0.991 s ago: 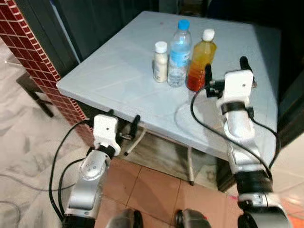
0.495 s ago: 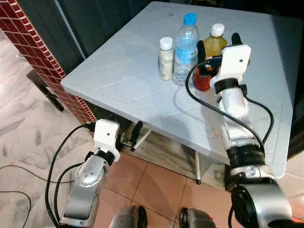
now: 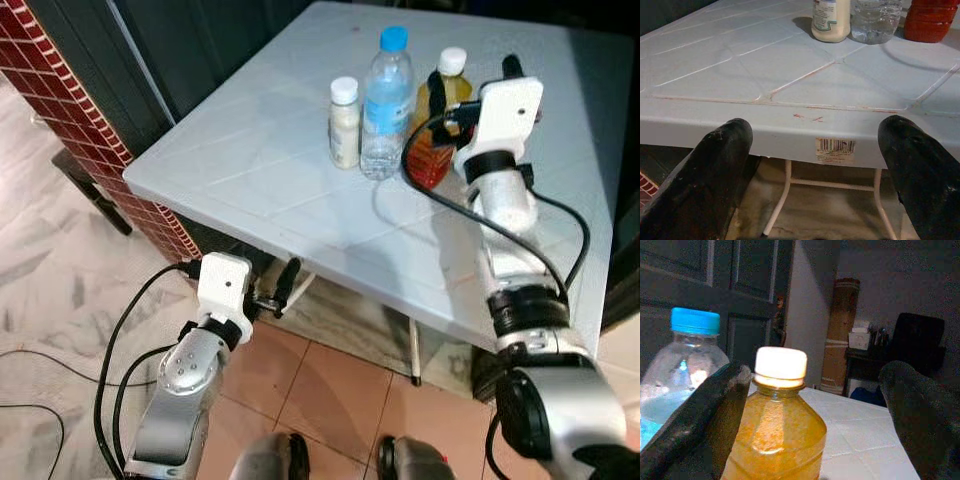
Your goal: Restocking fridge
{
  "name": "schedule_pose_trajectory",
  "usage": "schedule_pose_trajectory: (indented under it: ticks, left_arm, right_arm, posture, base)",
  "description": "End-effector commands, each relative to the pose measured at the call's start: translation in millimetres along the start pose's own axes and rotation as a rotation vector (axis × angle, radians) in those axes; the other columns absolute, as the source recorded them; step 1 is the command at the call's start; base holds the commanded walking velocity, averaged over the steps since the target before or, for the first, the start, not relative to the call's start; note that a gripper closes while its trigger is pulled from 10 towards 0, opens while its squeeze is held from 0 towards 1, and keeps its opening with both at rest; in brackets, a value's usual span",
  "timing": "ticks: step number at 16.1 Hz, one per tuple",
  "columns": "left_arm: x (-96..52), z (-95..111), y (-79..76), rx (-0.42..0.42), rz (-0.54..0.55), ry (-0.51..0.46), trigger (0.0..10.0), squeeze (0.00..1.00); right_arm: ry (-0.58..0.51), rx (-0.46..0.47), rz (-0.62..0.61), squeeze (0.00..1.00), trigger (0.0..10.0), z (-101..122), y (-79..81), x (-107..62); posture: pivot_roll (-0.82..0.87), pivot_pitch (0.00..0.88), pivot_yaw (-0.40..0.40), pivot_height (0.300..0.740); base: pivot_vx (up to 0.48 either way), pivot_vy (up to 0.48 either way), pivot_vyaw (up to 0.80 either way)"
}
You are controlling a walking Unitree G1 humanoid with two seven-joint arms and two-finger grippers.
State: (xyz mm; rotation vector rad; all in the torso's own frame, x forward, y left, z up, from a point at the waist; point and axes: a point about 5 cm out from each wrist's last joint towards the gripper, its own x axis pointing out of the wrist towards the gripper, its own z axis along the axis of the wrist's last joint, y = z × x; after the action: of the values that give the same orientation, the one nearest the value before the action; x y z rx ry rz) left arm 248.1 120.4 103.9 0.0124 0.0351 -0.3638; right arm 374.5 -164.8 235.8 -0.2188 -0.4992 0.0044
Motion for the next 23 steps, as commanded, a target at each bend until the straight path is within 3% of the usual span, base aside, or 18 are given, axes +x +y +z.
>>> schedule_pose_trajectory:
  ticks: [1,3,4,5,10,11,12,15,23]
  left_arm:
    - [-2.4,2,2.9,0.011,0.003,0.001,10.0,0.00]
    - [-2.1,1,2.3,0.010,0.002,0.005,10.0,0.00]
    - [-1.9,1,2.3,0.010,0.004,0.006,10.0,0.00]
    - [-1.7,1,2.2,0.009,0.005,0.006,10.0,0.00]
    - [-1.7,1,2.3,0.007,0.013,0.008,10.0,0.00]
    - [-1.6,1,2.0,0.006,0.013,0.008,10.0,0.00]
    - [-1.5,1,2.0,0.005,0.013,0.009,10.0,0.00]
    - [-0.6,0,1.3,0.004,0.010,0.012,10.0,0.00]
    - [2.9,-2,-0.5,0.002,0.014,0.013,10.0,0.00]
  right_arm:
    - [-0.015,0.010,0.015,0.00,10.0,4,3.0,6.1]
    - [-0.006,0.012,0.026,0.00,10.0,4,1.7,12.8]
    - [0.004,0.011,0.037,0.00,3.1,4,2.6,15.1]
    - [0.004,0.024,0.043,0.00,0.0,4,3.0,16.4]
    - [0.004,0.012,0.102,0.00,0.2,8,4.9,27.7]
    - [0.001,0.005,0.112,0.00,0.5,9,4.2,29.1]
    - [0.001,0.006,0.113,0.00,1.5,9,3.2,30.2]
    - [0.000,0.005,0.130,0.00,0.0,10,1.8,32.6]
    - [0.008,0.015,0.163,0.00,0.0,5,5.5,28.5]
  posture:
    - [0.10,0.135,0.127,0.740]
    - [0.10,0.138,0.123,0.740]
    - [0.10,0.138,0.121,0.740]
    - [0.10,0.138,0.119,0.740]
    - [0.10,0.137,0.112,0.740]
    - [0.10,0.136,0.111,0.740]
    - [0.10,0.135,0.111,0.740]
    - [0.09,0.132,0.106,0.740]
    - [0.08,0.115,0.092,0.740]
  base:
    - [0.000,0.000,0.00]
    - [0.000,0.000,0.00]
    - [0.000,0.000,0.00]
    - [0.000,0.000,0.00]
    - [0.000,0.000,0.00]
    - [0.000,0.000,0.00]
    - [0.000,0.000,0.00]
    - [0.000,0.000,0.00]
    - [0.000,0.000,0.00]
